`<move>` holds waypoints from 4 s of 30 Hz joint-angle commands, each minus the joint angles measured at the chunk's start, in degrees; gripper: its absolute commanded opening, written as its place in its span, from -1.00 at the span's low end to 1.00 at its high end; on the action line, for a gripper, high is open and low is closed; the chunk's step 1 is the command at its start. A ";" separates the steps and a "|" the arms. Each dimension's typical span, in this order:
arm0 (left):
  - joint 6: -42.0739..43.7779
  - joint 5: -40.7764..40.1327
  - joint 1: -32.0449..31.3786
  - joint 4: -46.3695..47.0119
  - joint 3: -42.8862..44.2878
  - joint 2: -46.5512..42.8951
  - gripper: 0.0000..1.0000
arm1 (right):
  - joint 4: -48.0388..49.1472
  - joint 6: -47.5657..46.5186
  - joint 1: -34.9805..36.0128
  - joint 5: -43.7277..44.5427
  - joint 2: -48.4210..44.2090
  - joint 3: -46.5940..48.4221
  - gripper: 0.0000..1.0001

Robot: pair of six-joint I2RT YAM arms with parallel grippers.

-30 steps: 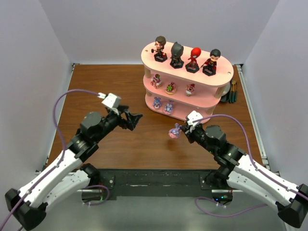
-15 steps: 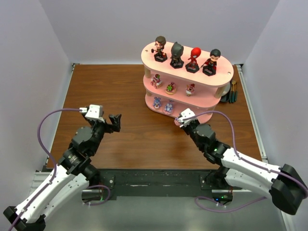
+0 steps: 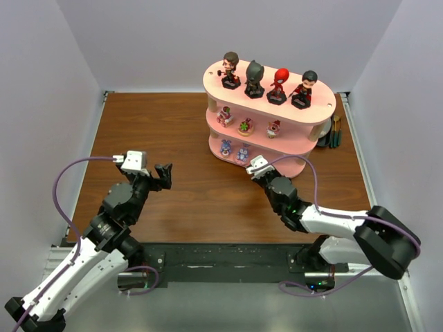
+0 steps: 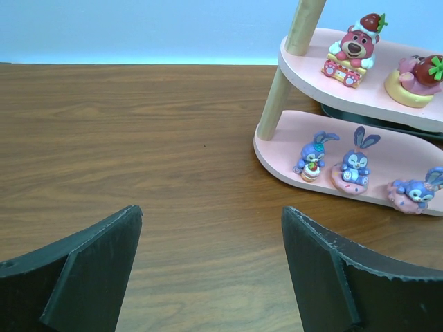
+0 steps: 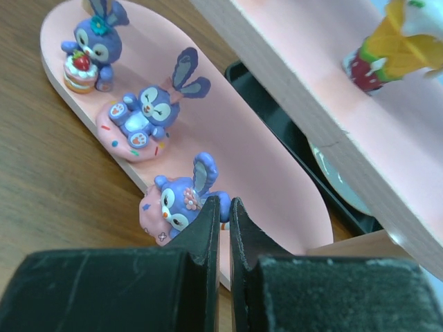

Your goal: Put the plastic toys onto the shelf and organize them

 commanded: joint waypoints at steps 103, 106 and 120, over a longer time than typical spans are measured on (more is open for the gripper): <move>-3.06 -15.90 9.91 -19.04 5.11 -32.26 0.99 | -90.24 45.25 -1.78 15.47 -70.83 24.17 0.97; -3.15 -16.43 9.91 -19.04 4.76 -32.62 1.00 | -90.77 45.69 -1.70 15.91 -71.36 24.26 0.97; -3.94 -18.80 9.91 -19.04 4.14 -31.65 1.00 | -91.12 46.04 -1.70 16.09 -70.92 24.35 0.97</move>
